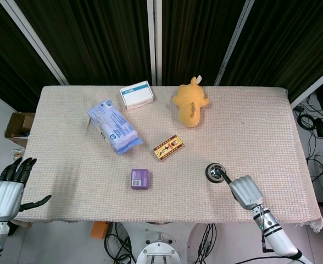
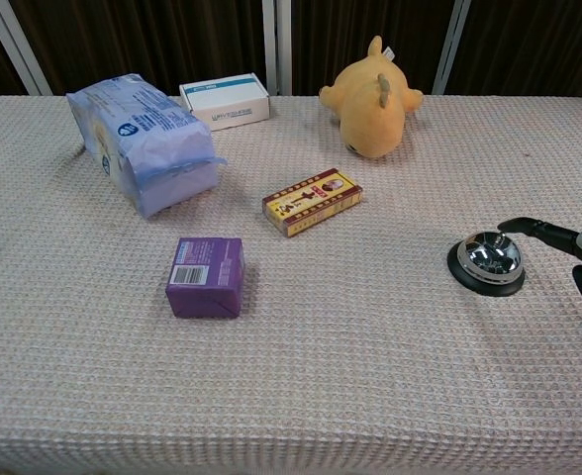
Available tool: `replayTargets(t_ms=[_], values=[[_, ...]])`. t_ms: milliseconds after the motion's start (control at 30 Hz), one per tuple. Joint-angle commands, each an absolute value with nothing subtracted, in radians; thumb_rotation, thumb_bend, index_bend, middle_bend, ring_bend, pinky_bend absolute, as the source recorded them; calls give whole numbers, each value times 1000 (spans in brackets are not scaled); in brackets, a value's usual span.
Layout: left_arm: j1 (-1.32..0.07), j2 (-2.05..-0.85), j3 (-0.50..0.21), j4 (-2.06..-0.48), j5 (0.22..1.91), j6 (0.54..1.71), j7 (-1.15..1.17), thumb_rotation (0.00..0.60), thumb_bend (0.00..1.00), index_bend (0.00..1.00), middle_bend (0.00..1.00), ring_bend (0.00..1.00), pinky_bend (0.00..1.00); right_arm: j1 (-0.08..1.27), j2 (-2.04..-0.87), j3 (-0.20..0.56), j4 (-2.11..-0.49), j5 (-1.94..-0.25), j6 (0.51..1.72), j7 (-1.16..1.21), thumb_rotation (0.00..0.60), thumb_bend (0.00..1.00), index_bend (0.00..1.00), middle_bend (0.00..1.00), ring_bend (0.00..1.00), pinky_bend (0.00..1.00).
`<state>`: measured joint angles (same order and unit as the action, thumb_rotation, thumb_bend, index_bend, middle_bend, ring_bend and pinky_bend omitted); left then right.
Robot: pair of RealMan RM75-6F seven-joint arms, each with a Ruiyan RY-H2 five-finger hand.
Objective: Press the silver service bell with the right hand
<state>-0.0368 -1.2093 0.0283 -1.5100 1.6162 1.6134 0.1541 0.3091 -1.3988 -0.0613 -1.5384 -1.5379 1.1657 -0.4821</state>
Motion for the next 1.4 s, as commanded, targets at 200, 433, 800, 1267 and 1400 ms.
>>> replayTargets(t_ms=[200,433,800,1267,1400], values=[[-36,-1210,25,-1509,1617,1608,151,300,75,78,104,72,185,306,-1406,-67,-1530,-1502,1136,-504,600,825,0,916,881,897],[-32,-1208,22,-1511,1619,1610,150,301,75,78,104,72,185,304,-1408,-65,-1532,-1509,1150,-495,600,824,0,916,882,897],[-35,-1207,19,-1522,1628,1603,157,303,75,78,104,72,185,293,-1410,-72,-1507,-1554,1191,-441,600,824,0,916,882,897],[-29,-1201,17,-1527,1633,1608,155,301,75,78,104,72,185,291,-1409,-65,-1520,-1572,1217,-425,600,826,0,916,882,897],[-30,-1203,18,-1526,1634,1604,153,301,75,78,104,72,185,288,-1415,-61,-1502,-1591,1240,-398,600,829,0,916,882,897]])
